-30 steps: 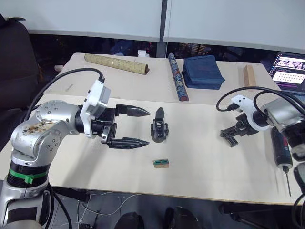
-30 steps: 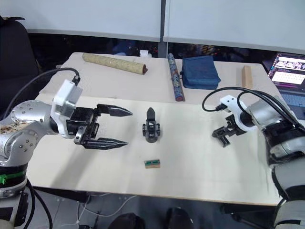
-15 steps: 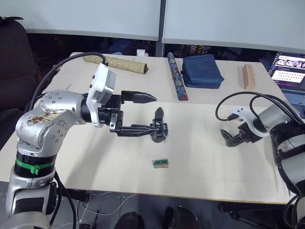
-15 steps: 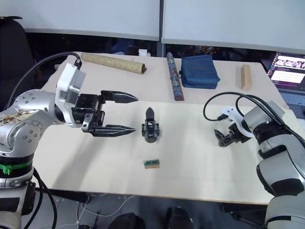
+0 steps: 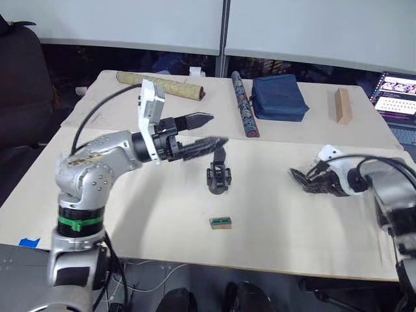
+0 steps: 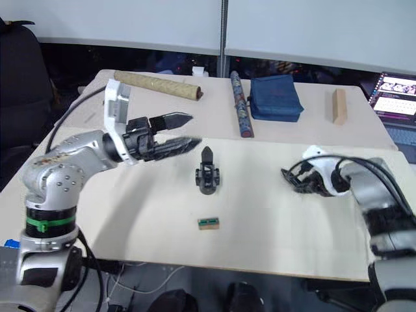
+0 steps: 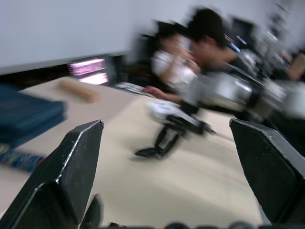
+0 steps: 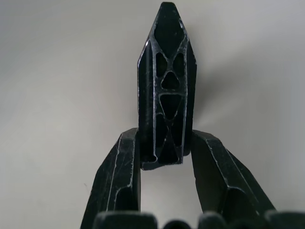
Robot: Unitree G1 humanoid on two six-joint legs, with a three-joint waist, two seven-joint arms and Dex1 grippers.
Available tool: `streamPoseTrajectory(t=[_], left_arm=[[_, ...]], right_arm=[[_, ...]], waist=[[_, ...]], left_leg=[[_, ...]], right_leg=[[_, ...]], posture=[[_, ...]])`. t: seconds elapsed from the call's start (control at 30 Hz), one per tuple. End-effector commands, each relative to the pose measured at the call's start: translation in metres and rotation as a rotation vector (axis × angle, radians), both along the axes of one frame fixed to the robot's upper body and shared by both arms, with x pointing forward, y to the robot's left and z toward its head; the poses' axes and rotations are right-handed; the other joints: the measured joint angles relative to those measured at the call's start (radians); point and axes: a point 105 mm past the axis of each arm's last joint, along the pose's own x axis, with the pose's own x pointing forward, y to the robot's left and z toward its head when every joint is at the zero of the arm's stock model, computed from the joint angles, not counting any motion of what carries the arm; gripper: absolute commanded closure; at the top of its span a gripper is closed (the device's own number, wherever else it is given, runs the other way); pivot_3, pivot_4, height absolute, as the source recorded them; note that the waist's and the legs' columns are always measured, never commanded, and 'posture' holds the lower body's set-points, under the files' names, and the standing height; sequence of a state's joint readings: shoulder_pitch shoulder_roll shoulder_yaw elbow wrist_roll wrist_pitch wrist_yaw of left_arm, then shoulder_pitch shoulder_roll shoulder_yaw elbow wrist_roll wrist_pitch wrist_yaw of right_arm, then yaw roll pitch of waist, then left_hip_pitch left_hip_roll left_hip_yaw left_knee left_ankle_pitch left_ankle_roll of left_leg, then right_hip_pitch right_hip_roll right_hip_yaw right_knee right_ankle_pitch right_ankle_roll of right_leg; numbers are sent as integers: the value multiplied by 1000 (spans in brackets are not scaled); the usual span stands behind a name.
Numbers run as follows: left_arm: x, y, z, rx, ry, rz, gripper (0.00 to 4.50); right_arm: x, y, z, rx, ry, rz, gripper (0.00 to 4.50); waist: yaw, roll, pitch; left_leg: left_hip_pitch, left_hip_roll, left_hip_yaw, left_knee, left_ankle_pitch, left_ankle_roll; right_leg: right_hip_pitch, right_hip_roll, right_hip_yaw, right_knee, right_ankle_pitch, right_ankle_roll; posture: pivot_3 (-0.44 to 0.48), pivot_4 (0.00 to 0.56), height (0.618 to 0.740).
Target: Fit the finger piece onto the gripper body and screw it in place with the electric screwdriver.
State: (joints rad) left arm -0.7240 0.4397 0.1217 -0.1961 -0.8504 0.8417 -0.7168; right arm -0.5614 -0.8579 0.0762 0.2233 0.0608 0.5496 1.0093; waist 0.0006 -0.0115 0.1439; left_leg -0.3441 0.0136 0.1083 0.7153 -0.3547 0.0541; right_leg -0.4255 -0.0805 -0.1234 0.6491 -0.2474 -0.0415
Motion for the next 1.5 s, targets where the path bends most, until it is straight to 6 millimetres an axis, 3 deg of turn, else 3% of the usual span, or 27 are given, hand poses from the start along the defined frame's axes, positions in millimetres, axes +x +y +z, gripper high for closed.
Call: streamPoseTrajectory(t=[0.03, 0.13, 0.23, 0.47, 0.5, 0.57, 0.7, 1.13, 1.3, 1.5], left_arm=[[14, -1, 10, -135, 74, 92, 0], [21, -13, 8, -193, 124, 88, 0], [24, -23, 14, -236, 149, 65, 0], [18, -34, 10, -187, 114, 20, 0], [17, -34, 10, -182, 109, 12, 0], [16, -35, 10, -180, 107, 3, 562], [17, -38, 9, -164, 112, 7, 2283], [22, -46, 9, -166, 132, 27, 2346], [25, -46, 10, -155, 124, 34, 4494], [26, -45, 13, -157, 121, 32, 4500]], right_arm=[[-1, 47, 69, 210, -398, 44, 3387], [-16, 88, 83, 244, -550, 146, 3387], [-24, 115, 92, 328, -610, 158, 3387], [-45, 147, 89, 328, -667, 244, 3387], [-46, 149, 90, 332, -672, 250, 3387], [-48, 151, 95, 343, -685, 254, 3387], [-48, 154, 104, 346, -721, 252, 3387], [-50, 157, 112, 360, -748, 238, 3387], [-48, 156, 114, 354, -759, 228, 3387], [-49, 154, 112, 307, -779, 221, 3387]], waist=[[-6, 0, 0], [-1, 0, 0], [3, 0, 0], [2, 0, 0], [1, 0, 0], [0, 0, 0], [-1, 0, 0], [-2, 0, 0], [-2, 0, 0], [-3, 0, 0]], left_leg=[[1, 0, 0, 0, 0, 0], [5, 0, 1, 0, 2, -3], [6, 0, 1, -1, 2, -3], [6, -5, 1, -4, 2, -3], [6, -6, 1, -4, 2, -3], [6, -6, 1, -4, 2, -3], [7, -6, 1, -3, 2, -3], [7, -6, 1, -3, 2, -3], [7, -6, 1, -3, 2, -3], [7, -6, 1, -3, 2, -3]], right_leg=[[0, 0, 1, 0, 0, 0], [1, 1, 2, -1, 0, 0], [2, 3, 2, -1, 0, 0], [2, 6, 0, 0, 0, 0], [2, 6, 0, 0, 0, 0], [2, 6, 0, -1, 0, 0], [3, 5, 1, -2, 0, 0], [2, 5, 1, -1, 0, 0], [3, 5, 1, -1, 0, 0], [2, 5, 1, -1, 0, 0]], posture=[[0, 150, 740], [0, 150, 740], [0, 150, 740], [0, 150, 740], [0, 150, 740], [0, 150, 740], [0, 150, 740], [0, 150, 740], [0, 150, 740], [0, 150, 740]])
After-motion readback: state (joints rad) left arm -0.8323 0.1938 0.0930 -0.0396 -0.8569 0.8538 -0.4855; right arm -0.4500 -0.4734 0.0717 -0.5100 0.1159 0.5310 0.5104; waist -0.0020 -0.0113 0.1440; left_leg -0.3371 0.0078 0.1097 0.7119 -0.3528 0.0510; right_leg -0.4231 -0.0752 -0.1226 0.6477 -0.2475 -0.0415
